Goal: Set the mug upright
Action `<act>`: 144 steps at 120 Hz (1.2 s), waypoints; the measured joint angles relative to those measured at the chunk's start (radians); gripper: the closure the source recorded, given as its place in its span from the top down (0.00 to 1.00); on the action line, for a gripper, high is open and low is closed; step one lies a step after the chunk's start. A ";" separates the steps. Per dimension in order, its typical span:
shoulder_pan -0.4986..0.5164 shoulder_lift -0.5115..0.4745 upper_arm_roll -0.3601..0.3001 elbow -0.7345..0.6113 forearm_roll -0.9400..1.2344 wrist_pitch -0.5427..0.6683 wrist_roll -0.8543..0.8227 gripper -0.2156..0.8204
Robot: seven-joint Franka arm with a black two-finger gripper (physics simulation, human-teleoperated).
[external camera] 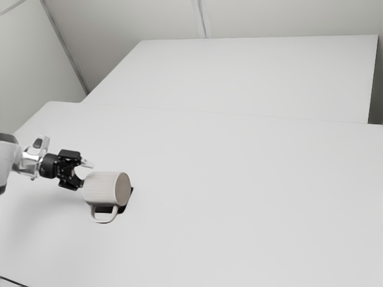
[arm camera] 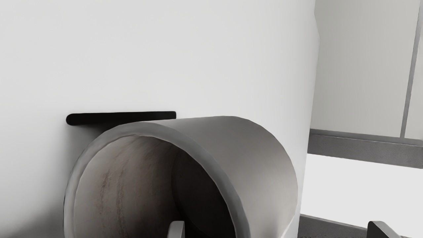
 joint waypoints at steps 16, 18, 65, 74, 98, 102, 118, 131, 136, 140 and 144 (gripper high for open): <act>0.000 -0.005 -0.014 -0.022 -0.034 -0.011 0.057 0.79; 0.000 -0.005 -0.015 -0.024 -0.037 -0.012 0.064 0.79; 0.000 -0.020 -0.016 -0.035 -0.090 -0.040 0.166 0.44; 0.000 -0.014 -0.016 -0.054 -0.090 -0.033 0.175 0.30; 0.000 -0.017 -0.016 -0.076 -0.088 -0.016 0.191 0.15; 0.000 -0.020 -0.016 -0.075 -0.087 -0.015 0.192 0.14; 0.000 -0.067 -0.015 -0.052 -0.081 -0.027 0.183 0.07; 0.002 -0.104 -0.064 0.024 -0.076 -0.032 0.165 0.06; 0.001 -0.118 -0.104 0.079 -0.052 -0.023 0.155 0.05; -0.001 -0.127 -0.137 0.117 -0.016 -0.009 0.147 0.05; -0.005 -0.137 -0.168 0.141 0.033 0.016 0.140 0.05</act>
